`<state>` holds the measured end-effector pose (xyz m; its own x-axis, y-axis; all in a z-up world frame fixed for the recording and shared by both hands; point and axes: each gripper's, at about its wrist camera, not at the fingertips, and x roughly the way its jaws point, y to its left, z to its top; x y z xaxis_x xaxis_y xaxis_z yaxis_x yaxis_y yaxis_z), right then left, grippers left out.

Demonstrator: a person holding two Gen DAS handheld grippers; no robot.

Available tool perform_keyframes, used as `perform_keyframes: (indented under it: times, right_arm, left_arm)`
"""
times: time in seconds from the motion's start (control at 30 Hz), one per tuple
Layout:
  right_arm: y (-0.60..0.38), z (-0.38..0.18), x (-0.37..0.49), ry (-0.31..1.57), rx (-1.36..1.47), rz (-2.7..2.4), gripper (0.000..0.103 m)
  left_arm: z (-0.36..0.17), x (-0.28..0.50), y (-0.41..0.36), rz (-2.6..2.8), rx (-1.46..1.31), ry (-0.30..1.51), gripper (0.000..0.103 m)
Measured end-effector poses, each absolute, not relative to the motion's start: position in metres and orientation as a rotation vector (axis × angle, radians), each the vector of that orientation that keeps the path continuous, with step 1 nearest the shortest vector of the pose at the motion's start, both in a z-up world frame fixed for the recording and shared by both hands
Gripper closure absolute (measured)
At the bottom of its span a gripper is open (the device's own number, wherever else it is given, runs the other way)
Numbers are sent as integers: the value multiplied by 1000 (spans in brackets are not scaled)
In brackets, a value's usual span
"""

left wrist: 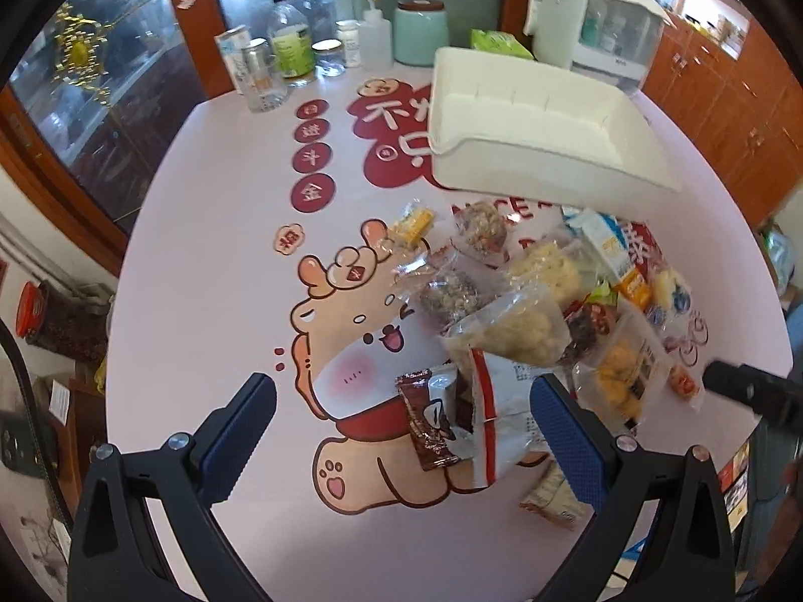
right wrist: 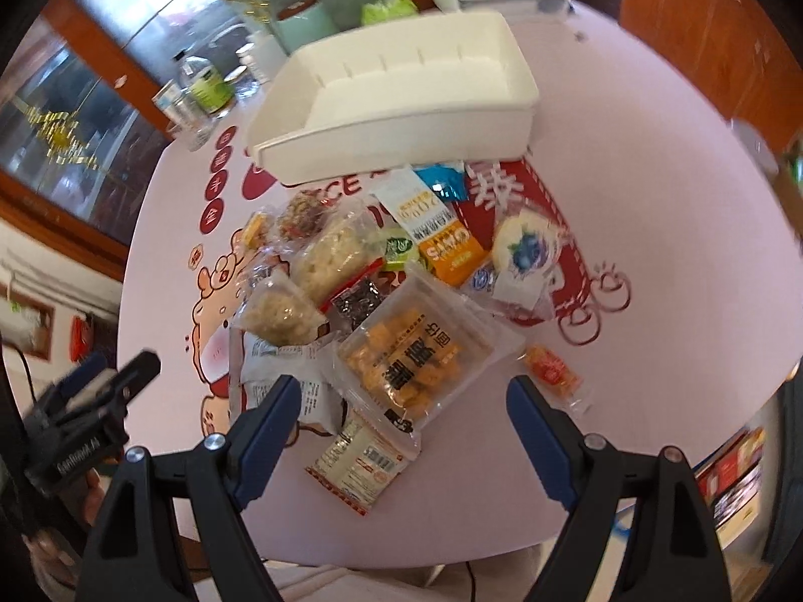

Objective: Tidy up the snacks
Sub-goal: 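Grasp the white-red snack bag with left tool while right grasps the orange-cake bag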

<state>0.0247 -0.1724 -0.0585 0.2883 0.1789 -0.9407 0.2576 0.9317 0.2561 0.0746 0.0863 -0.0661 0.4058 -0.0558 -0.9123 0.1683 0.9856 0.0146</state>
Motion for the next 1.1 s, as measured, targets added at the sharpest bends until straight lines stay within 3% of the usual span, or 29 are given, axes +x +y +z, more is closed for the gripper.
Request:
perform_keyframes:
  times: [0.3,0.9,1.0,1.03,1.1]
  right_arm:
    - [-196,-123,45,1390,651,-173,18]
    - [-169,-183,84,1481,693,-264,13]
    - [-157,-182,86,1493,613,-251,16]
    - [-154,-181,86,1492,599,-245,18]
    - [-151,-180,84,1488,578,-235,22]
  left_arm:
    - [-117,75,58,-333,173,1243,2]
    - [-182,91,28,-380,54,1370,3]
    - [-182,91,22,-402,49,1367,21]
    - [-181,90,20,-432,34,1370,32]
    - [-179,86,16,-420,35,1377,35]
